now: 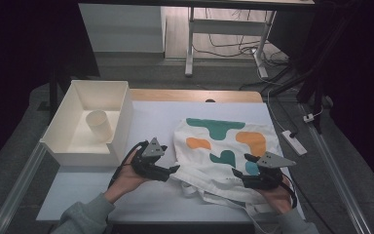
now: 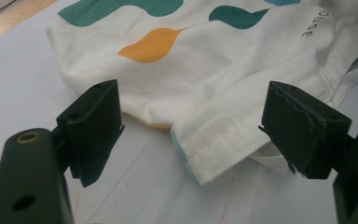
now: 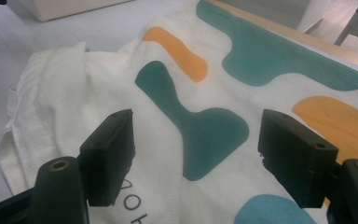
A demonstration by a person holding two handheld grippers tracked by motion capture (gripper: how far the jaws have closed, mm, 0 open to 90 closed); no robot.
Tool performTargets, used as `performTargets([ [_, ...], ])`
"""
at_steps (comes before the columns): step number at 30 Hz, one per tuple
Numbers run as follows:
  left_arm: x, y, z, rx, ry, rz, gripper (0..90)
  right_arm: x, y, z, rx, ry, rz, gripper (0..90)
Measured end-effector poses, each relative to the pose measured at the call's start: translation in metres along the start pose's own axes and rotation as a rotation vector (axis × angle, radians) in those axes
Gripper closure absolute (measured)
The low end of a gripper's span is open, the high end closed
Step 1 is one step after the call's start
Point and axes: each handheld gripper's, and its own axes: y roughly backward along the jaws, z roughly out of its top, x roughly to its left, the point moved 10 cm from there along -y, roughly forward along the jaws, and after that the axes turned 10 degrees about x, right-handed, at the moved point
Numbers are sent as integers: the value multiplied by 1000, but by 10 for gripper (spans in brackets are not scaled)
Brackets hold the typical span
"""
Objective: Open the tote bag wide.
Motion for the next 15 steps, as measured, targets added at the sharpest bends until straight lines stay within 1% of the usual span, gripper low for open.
performTargets([
  [2, 1, -2, 5, 3, -4, -4, 200, 2, 0, 1, -2, -1, 4, 273],
  [3, 1, -5, 9, 6, -6, -19, 200, 2, 0, 0, -2, 1, 6, 273],
  [4, 1, -5, 9, 6, -6, -19, 200, 2, 0, 0, -2, 1, 6, 273],
  [7, -2, -13, 14, 15, -15, -32, 200, 5, -2, -1, 6, 7, 14, 273],
  [8, -4, -16, 13, 21, -20, -42, 200, 6, -2, -1, 9, 10, 14, 273],
  [10, -10, -24, 9, 48, -43, -59, 199, 7, -2, -1, 7, 12, 17, 273],
  [14, -16, -35, 1, 91, -57, -86, 208, 8, -3, 0, 6, 18, 22, 273],
  [15, -17, -37, -2, 104, -71, -86, 210, 8, -3, -1, 9, 19, 24, 273],
])
